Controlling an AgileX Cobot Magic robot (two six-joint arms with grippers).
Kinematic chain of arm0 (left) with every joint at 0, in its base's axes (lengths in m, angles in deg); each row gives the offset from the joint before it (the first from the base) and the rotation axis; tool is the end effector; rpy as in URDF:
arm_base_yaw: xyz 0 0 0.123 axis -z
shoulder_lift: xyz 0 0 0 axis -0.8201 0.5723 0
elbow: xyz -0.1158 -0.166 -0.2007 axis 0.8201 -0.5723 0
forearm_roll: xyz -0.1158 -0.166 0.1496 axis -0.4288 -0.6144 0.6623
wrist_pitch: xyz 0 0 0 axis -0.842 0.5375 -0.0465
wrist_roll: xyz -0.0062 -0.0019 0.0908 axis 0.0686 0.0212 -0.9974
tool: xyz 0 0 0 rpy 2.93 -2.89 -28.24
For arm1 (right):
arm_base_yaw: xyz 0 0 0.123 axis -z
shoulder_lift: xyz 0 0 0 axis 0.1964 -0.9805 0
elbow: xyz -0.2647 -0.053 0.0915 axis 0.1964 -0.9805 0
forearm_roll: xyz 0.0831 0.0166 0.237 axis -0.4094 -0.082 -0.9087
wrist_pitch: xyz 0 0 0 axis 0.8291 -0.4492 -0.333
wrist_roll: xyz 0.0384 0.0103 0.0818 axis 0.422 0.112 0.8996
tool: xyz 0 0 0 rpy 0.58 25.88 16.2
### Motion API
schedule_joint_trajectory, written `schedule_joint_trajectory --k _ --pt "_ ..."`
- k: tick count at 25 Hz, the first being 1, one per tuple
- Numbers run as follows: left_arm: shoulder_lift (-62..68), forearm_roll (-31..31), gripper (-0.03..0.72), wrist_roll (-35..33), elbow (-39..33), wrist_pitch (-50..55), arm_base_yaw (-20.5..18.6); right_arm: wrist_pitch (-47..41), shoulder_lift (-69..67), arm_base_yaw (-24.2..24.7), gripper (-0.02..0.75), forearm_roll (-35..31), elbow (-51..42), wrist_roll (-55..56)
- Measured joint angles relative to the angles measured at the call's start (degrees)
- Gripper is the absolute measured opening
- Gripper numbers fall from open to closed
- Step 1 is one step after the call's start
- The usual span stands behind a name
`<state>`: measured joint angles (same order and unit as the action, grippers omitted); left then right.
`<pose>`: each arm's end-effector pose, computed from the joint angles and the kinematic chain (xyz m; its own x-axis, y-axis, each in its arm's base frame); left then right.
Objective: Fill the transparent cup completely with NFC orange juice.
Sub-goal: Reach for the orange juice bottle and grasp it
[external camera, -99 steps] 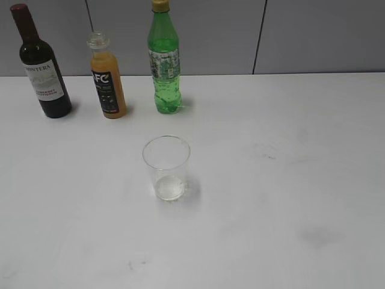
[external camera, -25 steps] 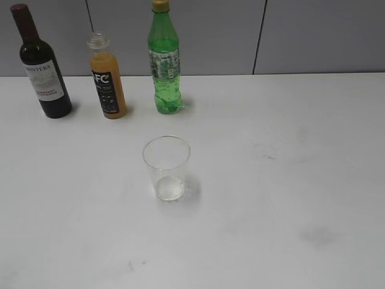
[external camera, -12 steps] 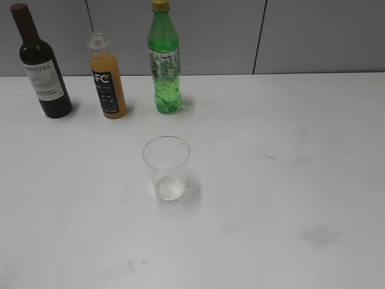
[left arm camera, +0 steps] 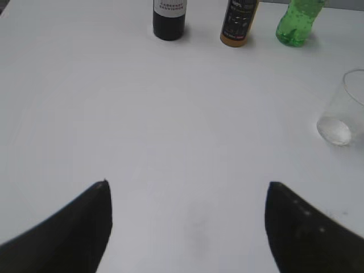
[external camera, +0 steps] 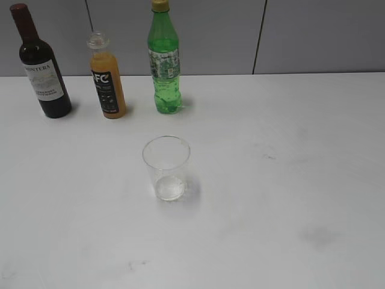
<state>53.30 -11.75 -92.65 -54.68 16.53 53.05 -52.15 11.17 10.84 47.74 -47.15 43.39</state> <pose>0.0006 -0.0115 0.2650 -0.5112 0.0351 -0.8588 0.0998 0.9948 -0.0188 0.0076 0.0067 0.2646 -0.4138 -0.0396 -0.9095 -0.0897 0.9960 -0.0026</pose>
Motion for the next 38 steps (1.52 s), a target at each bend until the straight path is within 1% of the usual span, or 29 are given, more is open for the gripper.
schedule_joint_trajectory --k 3,7,13,18,25,32,38 --pt "0.22 1.76 0.643 0.0 0.67 -1.53 0.0 0.0 0.0 0.0 0.587 -0.1 0.0 0.0" --pt "3.23 4.3 0.634 -1.36 1.26 -10.42 0.0 0.0 0.0 0.0 0.587 -0.27 0.0 -0.01" --pt "12.73 4.42 0.61 -2.04 1.32 -24.23 -0.06 0.0 0.0 0.0 0.587 -0.61 0.0 -0.01" --pt "20.54 4.42 0.606 -2.04 1.32 -35.28 -0.06 0.0 0.0 0.0 0.587 -0.68 0.0 -0.01" --pt "30.22 4.47 0.59 -2.04 1.32 -46.41 -0.06 0.0 0.0 0.0 0.587 -0.69 0.0 -0.01" --pt "41.37 7.1 0.591 -2.04 1.32 -57.6 3.9 0.0 0.0 0.0 0.587 -0.69 0.0 -0.01" --pt "52.27 7.12 0.591 -2.04 1.32 -65.86 4.45 0.0 0.0 0.0 0.587 -0.69 0.0 -0.06"
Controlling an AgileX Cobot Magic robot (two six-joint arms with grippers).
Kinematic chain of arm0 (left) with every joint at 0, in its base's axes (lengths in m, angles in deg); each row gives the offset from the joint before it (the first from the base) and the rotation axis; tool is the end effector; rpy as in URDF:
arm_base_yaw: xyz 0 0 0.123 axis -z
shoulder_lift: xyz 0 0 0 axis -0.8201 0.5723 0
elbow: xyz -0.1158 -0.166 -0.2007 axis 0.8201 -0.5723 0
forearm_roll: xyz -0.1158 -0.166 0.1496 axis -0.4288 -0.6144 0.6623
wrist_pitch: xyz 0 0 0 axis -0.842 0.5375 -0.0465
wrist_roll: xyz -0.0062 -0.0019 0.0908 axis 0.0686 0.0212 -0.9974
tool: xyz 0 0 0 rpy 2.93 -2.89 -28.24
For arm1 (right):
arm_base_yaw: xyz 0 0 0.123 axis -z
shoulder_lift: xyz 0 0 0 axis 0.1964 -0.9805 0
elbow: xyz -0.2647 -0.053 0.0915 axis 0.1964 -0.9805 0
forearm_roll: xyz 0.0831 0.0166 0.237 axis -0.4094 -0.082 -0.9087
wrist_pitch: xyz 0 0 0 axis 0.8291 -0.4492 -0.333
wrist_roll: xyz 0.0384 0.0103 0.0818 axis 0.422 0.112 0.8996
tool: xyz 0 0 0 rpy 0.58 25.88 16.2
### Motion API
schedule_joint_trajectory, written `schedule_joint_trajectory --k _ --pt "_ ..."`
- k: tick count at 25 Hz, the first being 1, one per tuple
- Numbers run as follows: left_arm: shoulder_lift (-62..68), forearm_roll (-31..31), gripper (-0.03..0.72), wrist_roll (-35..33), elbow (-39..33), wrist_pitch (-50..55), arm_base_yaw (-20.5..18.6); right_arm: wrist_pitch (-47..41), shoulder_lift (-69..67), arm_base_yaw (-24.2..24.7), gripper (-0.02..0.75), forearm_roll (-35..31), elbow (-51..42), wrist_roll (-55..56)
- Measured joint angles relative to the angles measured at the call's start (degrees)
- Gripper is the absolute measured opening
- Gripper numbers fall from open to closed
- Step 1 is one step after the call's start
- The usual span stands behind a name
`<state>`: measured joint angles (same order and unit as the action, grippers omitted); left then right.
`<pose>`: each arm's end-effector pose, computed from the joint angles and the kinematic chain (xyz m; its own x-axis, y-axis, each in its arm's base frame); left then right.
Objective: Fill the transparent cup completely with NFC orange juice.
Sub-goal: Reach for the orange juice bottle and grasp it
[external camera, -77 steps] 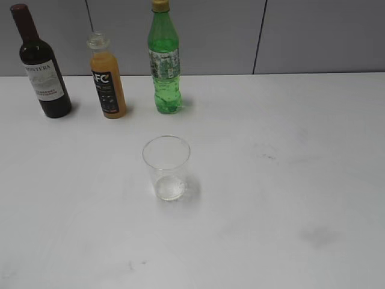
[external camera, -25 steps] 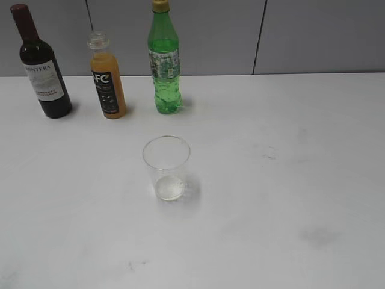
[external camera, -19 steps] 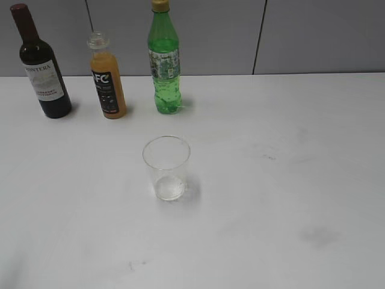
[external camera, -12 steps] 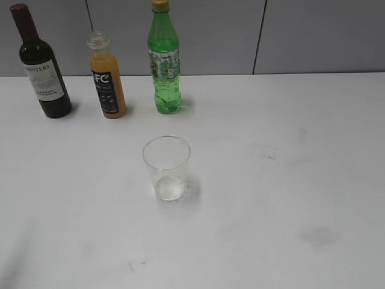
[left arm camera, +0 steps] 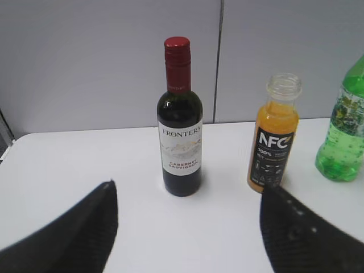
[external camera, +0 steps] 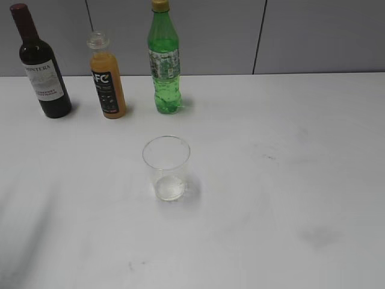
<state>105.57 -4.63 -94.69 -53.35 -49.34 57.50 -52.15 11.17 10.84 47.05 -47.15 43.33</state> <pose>0.1908 -0.0080 0.2793 -0.2736 0.1496 -0.9501 0.0793 0.9880 0.1328 0.0075 0.0076 0.2646 -0.4135 -0.0336 -0.9099 -0.0960 0.9954 0.0069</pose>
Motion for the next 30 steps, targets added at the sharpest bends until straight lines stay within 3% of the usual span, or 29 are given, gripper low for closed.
schedule_joint_trajectory --k 7,12,17,23,30 --pt "11.52 -0.07 0.609 0.67 0.0 -14.25 0.0 0.0 0.0 0.0 0.587 0.0 0.0 0.0" --pt "20.19 1.91 0.612 6.64 0.0 -25.1 0.0 0.0 0.0 0.0 0.587 0.0 0.0 0.0" --pt "27.61 9.69 0.608 9.01 0.0 -36.32 0.0 0.0 0.0 0.0 0.587 -0.04 0.0 0.0" --pt "36.46 13.34 0.601 11.05 0.11 -49.02 0.0 0.0 0.0 0.0 0.587 -0.12 0.0 0.0" --pt "47.13 25.53 0.597 12.16 6.19 -52.46 0.0 0.0 0.0 0.0 0.587 -0.18 0.0 0.0"
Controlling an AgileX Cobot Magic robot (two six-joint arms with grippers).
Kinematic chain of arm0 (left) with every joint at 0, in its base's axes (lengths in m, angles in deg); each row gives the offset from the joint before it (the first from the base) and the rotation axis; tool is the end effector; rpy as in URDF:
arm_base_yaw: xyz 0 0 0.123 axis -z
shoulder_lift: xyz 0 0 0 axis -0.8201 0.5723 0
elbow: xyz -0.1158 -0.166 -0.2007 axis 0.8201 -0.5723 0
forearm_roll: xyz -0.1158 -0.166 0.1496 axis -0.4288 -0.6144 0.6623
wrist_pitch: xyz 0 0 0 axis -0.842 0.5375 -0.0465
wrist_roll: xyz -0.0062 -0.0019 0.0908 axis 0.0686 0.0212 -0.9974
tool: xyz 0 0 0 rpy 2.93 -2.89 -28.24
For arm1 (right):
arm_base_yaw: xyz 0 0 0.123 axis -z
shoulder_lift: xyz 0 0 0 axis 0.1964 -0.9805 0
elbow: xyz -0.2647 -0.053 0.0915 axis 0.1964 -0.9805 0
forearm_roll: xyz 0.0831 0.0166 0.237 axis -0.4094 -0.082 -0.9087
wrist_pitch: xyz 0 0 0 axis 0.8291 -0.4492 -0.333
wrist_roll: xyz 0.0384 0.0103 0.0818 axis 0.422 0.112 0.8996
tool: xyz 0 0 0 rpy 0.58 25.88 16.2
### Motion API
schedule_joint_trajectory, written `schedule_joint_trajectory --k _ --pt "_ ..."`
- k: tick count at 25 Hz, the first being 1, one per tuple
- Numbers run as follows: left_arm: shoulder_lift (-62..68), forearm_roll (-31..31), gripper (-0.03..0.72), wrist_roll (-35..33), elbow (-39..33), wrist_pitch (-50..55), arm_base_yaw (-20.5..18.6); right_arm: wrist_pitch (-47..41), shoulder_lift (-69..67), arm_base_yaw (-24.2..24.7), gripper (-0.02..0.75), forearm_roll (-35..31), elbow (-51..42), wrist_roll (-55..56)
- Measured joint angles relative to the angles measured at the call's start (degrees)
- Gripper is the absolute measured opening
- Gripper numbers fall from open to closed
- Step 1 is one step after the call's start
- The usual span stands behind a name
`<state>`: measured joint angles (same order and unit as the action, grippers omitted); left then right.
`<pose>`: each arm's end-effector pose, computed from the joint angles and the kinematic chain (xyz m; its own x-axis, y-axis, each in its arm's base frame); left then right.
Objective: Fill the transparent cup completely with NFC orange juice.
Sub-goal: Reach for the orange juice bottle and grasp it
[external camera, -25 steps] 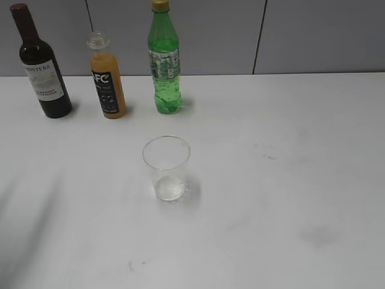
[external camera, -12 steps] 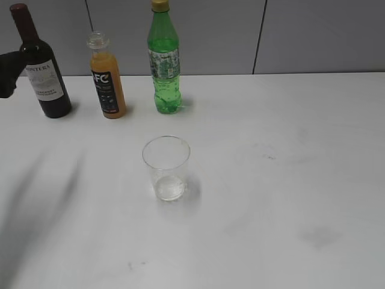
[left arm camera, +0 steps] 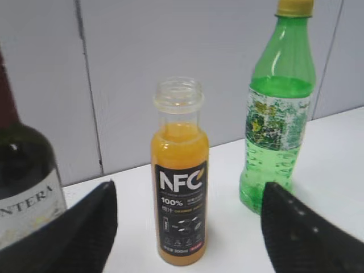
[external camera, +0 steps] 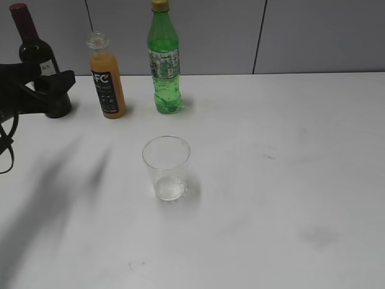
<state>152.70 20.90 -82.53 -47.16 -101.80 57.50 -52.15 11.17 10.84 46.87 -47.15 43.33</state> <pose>0.3105 -0.0446 0.1737 -0.0538 0.1807 -0.9821 0.3988 0.9055 0.1448 0.0075 0.0078 0.2647 -0.4135 -0.0317 -0.9099 -0.0976 0.9952 0.0097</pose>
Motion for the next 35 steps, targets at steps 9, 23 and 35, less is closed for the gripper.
schedule_joint_trajectory --k 9,23,35 --pt "10.99 4.81 0.597 4.09 10.22 -0.36 0.34 0.0 0.0 0.0 0.587 0.0 0.0 0.0" --pt "23.63 3.09 0.597 4.27 21.75 3.42 2.11 0.0 0.0 0.0 0.587 0.0 0.0 0.0" --pt "30.13 2.22 0.663 4.31 29.63 5.13 4.53 0.0 0.0 0.0 0.587 0.0 0.0 -0.07"
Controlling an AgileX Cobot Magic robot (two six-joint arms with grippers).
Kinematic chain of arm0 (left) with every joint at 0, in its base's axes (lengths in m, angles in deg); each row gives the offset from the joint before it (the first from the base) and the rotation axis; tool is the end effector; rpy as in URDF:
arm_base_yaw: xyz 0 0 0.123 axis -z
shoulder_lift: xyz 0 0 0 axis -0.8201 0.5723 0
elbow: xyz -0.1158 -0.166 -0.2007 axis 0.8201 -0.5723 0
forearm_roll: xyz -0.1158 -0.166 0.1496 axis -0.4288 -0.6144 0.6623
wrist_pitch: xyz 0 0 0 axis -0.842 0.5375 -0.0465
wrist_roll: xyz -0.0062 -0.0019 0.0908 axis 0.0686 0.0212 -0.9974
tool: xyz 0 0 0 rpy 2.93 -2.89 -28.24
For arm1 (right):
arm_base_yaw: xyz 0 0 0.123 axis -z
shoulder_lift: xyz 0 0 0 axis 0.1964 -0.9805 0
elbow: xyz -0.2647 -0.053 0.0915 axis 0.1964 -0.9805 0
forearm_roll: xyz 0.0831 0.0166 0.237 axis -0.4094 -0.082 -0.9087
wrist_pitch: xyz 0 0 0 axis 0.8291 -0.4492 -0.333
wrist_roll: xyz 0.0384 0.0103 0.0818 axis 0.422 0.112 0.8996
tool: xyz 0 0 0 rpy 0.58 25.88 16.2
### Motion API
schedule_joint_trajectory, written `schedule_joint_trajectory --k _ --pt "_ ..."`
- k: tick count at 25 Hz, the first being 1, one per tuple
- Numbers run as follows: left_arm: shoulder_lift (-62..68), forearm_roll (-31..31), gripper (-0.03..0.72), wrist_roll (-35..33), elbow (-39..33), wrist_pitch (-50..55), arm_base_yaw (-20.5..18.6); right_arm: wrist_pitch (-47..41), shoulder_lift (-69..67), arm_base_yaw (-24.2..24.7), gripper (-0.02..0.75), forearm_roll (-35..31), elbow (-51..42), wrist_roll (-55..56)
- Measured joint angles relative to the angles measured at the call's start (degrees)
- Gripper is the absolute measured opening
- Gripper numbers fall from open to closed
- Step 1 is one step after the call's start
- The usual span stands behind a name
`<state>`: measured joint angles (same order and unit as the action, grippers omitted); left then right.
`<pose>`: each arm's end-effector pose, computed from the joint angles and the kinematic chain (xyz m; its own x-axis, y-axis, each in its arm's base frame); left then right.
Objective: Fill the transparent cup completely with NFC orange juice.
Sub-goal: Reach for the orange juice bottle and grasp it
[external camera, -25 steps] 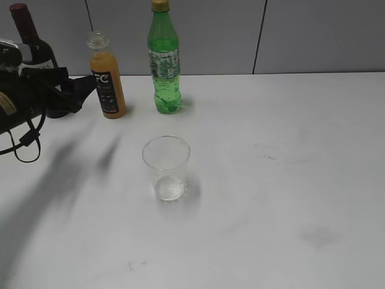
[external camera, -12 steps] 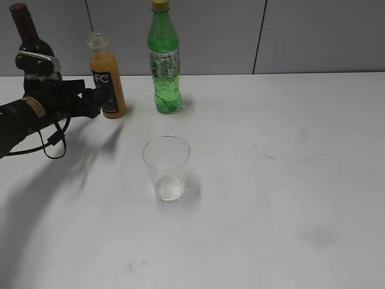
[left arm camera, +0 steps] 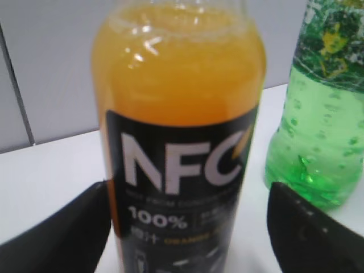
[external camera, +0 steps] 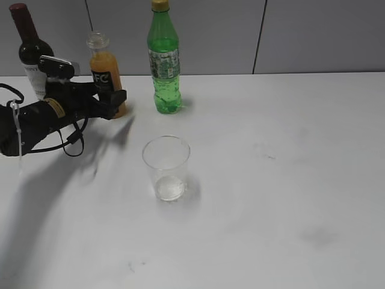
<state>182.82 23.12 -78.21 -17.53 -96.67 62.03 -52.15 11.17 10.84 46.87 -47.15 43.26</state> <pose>0.4256 -0.0840 0.0827 -0.1530 0.1817 -0.9714 0.4850 0.8702 0.0863 0.0075 0.0078 0.2647 -0.4134 -0.0329 -0.9100 -0.0981 0.9951 0.0085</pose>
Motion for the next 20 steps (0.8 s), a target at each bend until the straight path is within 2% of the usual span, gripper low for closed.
schedule_joint_trajectory --k 10,20 --pt "5.2 -4.94 0.662 0.61 7.95 1.45 1.82 0.0 0.0 0.0 0.587 0.0 0.0 0.0" --pt "6.34 -7.39 0.624 1.27 9.31 1.9 2.24 0.0 0.0 0.0 0.587 0.0 0.0 0.0"
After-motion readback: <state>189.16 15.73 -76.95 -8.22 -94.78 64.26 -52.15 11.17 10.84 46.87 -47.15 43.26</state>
